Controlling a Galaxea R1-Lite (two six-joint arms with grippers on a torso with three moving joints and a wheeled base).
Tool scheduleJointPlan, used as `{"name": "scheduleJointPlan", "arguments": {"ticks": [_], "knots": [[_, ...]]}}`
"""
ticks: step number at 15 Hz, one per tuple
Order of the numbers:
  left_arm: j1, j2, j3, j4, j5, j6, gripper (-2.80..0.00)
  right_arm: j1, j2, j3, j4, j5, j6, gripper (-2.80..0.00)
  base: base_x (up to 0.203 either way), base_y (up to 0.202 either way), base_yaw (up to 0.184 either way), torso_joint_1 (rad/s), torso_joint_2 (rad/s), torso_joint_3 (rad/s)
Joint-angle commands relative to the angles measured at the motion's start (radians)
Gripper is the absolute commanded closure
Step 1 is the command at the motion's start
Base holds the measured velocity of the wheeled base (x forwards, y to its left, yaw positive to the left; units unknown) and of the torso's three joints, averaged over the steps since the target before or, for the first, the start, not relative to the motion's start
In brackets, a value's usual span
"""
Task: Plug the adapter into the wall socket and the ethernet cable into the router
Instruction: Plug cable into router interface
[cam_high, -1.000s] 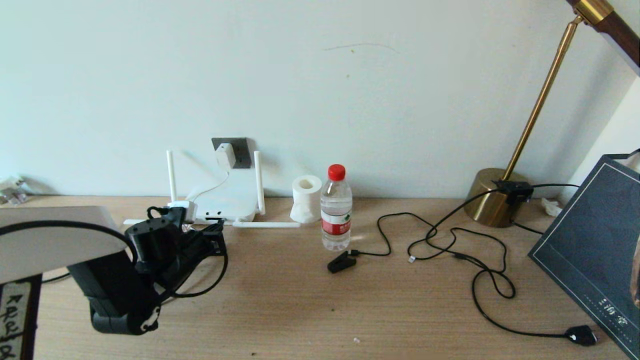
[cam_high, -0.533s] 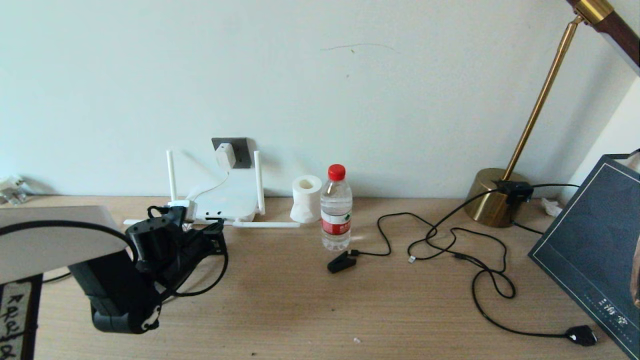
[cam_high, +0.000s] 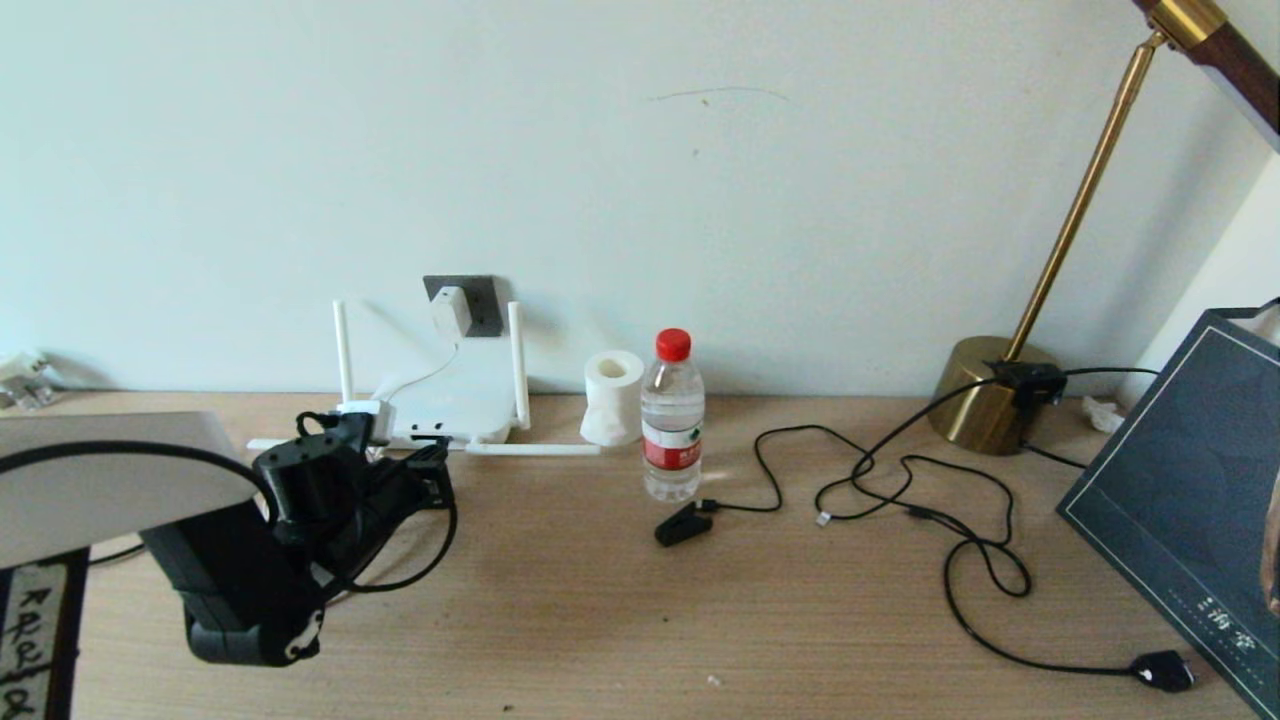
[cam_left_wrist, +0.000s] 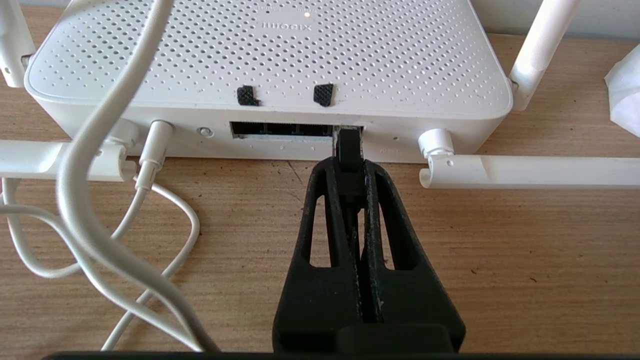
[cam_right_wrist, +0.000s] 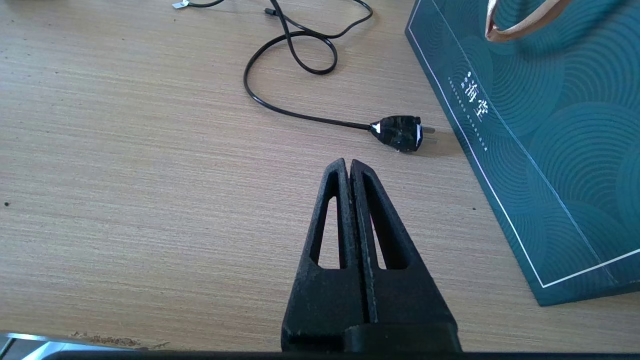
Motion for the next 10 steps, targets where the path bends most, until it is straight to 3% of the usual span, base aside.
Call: {"name": "scheduleJointPlan", "arguments": {"ticks": [1, 10], "knots": [[0.000, 0.007, -0.008, -0.006, 0.000, 0.000, 0.00, 0.000, 0.002, 0.000, 0.002, 0.001, -0.001, 0.00, 0.000, 0.000, 0.000, 0.000, 0.00, 0.000], [0.000, 0.005, -0.019, -0.003, 0.000, 0.000, 0.00, 0.000, 0.002, 0.000, 0.002, 0.001, -0.001, 0.00, 0.000, 0.000, 0.000, 0.000, 0.00, 0.000]]}}
